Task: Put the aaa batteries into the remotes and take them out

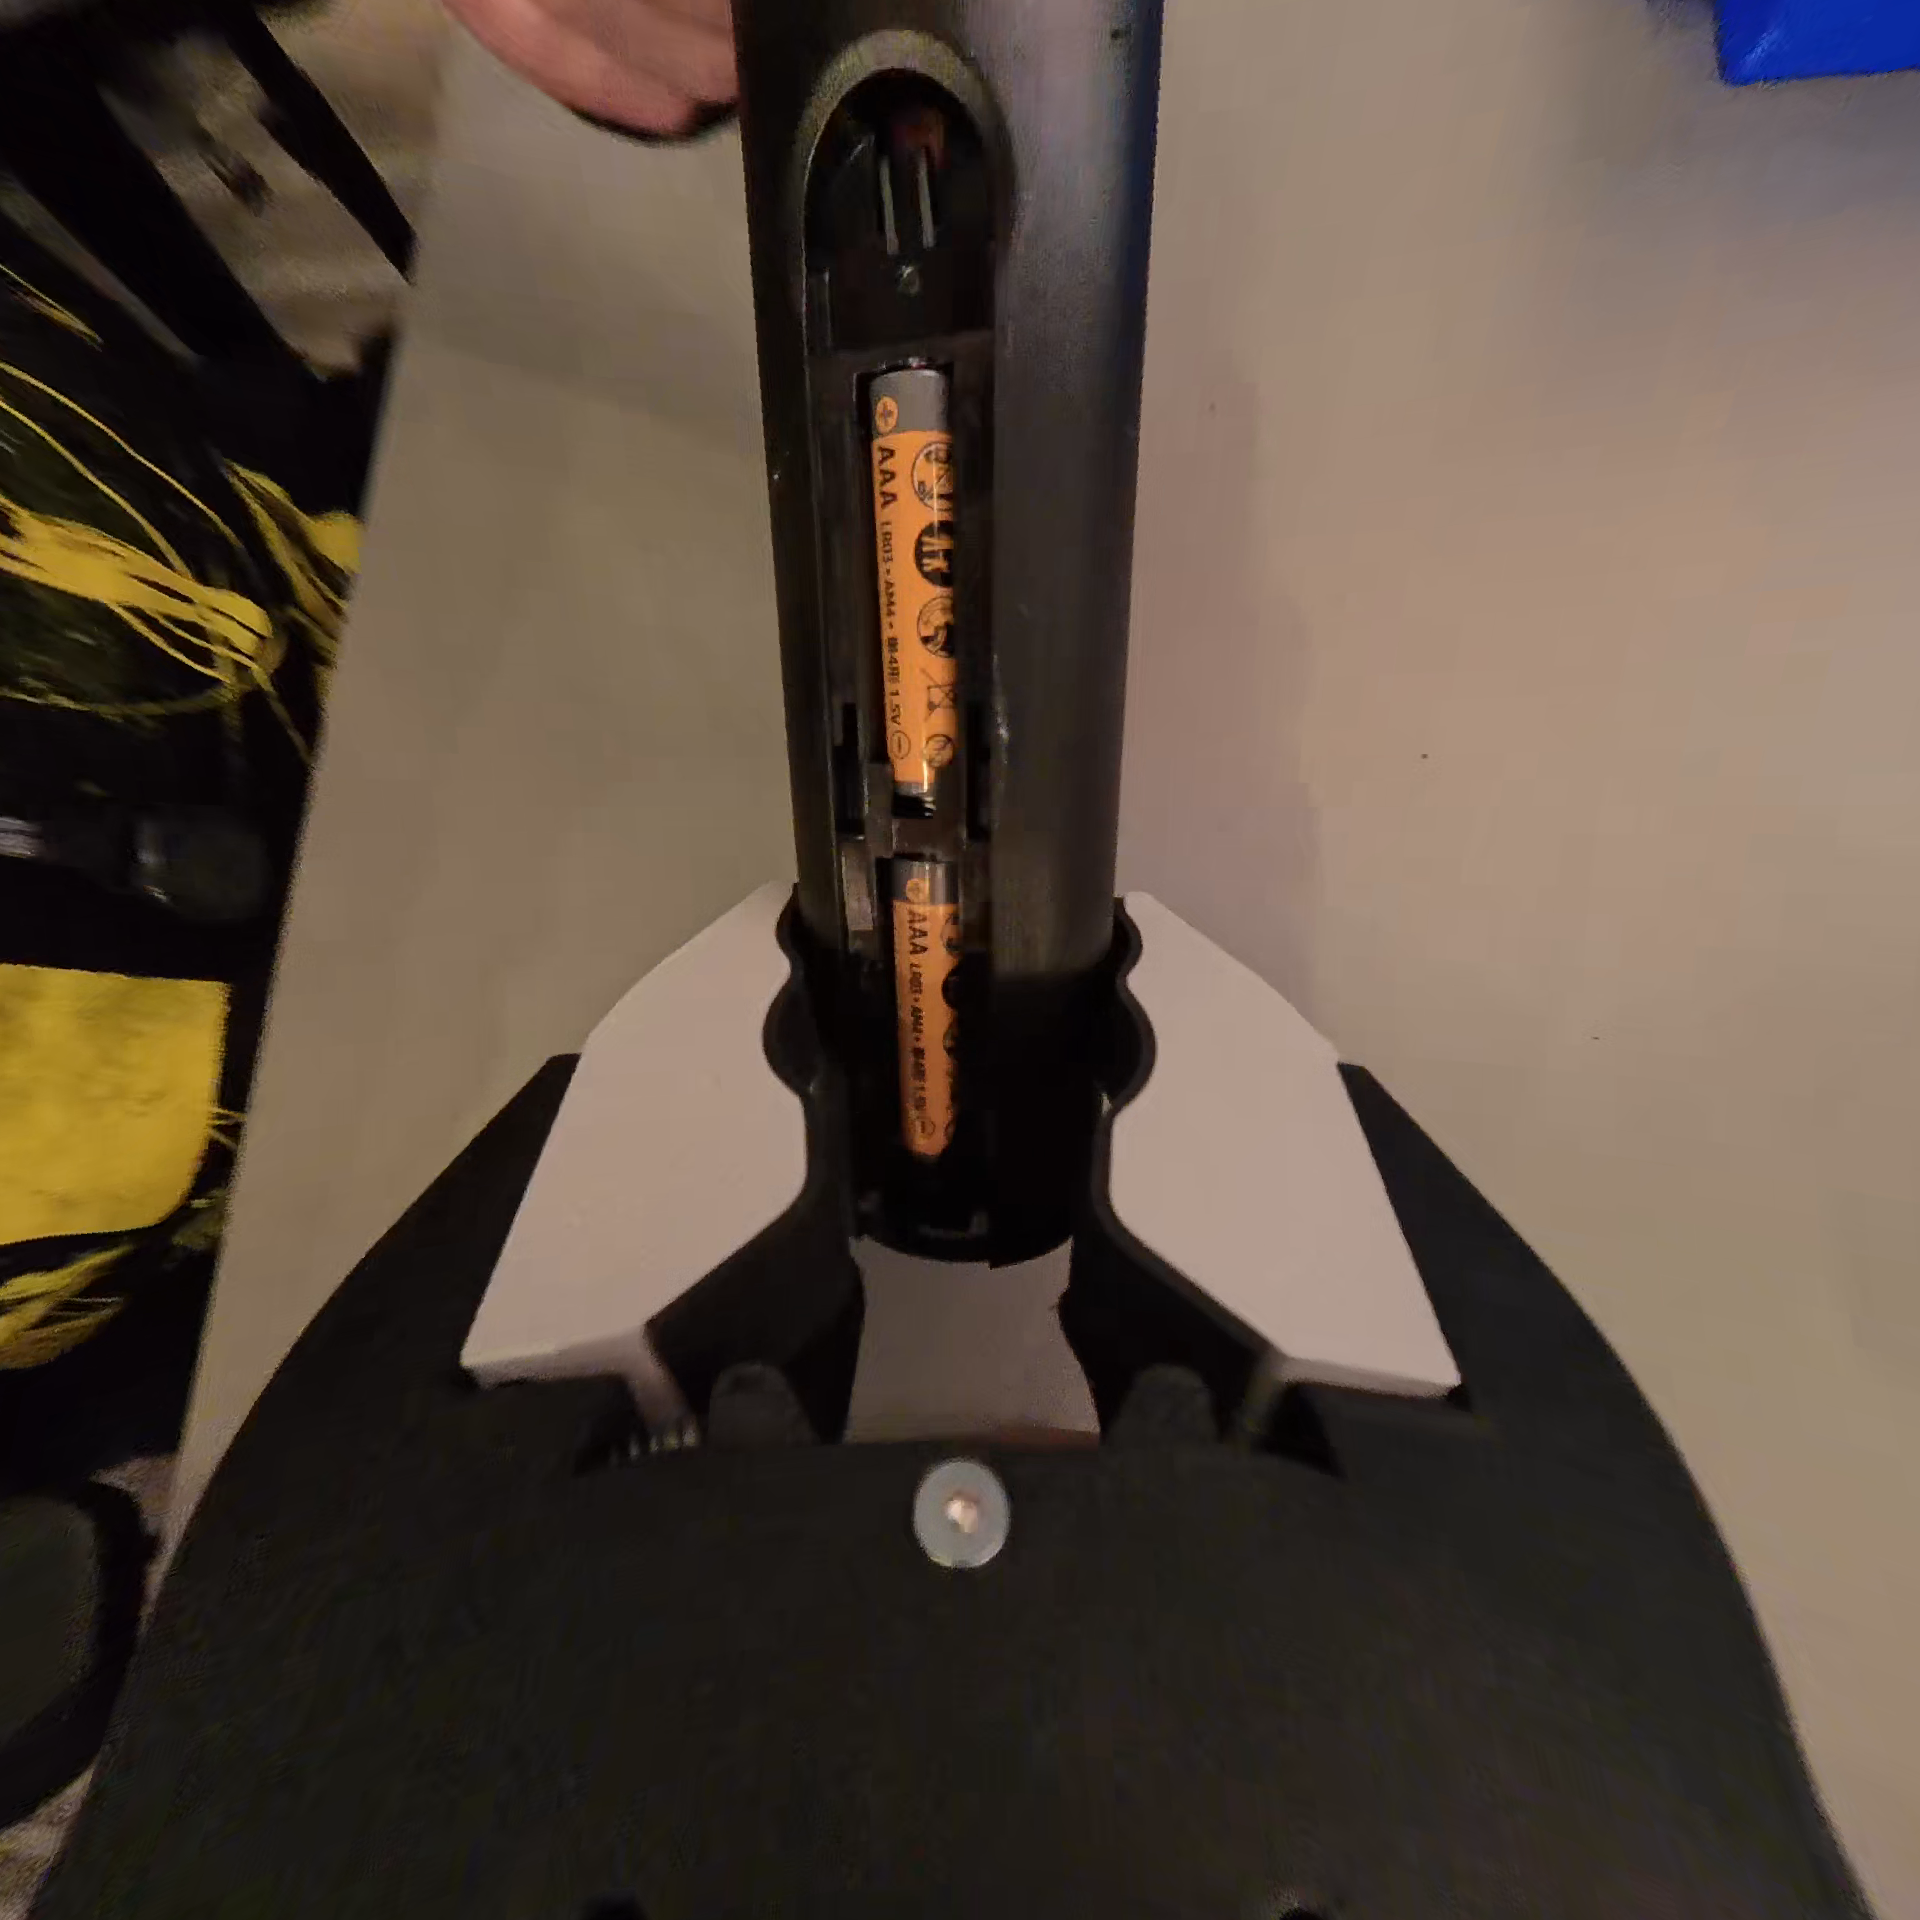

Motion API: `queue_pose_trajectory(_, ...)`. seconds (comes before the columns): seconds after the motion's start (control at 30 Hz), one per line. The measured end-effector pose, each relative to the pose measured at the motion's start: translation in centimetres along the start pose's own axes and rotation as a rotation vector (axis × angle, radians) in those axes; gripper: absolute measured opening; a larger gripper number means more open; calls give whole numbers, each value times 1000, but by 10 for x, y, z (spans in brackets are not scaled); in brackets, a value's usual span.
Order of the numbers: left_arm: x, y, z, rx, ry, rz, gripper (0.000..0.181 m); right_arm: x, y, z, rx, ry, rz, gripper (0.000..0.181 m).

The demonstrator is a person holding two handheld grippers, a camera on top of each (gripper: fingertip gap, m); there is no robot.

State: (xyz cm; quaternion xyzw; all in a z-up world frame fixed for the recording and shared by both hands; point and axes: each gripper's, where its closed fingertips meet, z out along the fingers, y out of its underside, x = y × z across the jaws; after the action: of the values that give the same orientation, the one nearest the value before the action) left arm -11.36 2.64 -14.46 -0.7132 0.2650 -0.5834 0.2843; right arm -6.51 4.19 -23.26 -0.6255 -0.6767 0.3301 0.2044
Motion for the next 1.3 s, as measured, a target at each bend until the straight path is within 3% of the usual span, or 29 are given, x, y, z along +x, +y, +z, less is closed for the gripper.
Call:
queue_pose_trajectory(0.17,12,-31,8,167,-69,349,99,-13,-15,-8,132,-170,90,52)
queue_pose_trajectory(0.23,8,-38,17,211,-107,393,93,-16,-20,-6,142,-194,91,52)
queue_pose_trajectory(0.3,13,-43,21,261,-59,401,70,-20,-24,-5,150,-203,91,52)
queue_pose_trajectory(0.47,7,-61,18,321,12,342,67,-12,-32,-13,215,-160,159,53)
queue_pose_trajectory(0.53,3,-74,6,366,20,350,65,-7,-32,-26,209,-115,211,65)
queue_pose_trajectory(0.63,-6,-103,-18,442,-4,398,61,6,-6,-60,143,63,294,61)
queue_pose_trajectory(0.77,-10,-133,-30,521,69,399,56,3,56,-88,-41,349,446,60)
queue_pose_trajectory(1.0,-22,-129,8,418,150,393,56,-40,121,-59,-243,553,625,51)
queue_pose_trajectory(1.07,-25,-123,21,361,165,382,56,-39,125,-52,-255,611,631,53)
queue_pose_trajectory(1.2,-35,-114,38,300,112,399,57,-37,115,-44,-239,619,598,22)
queue_pose_trajectory(1.3,-47,-107,41,293,98,346,57,-32,114,-43,-231,598,600,20)
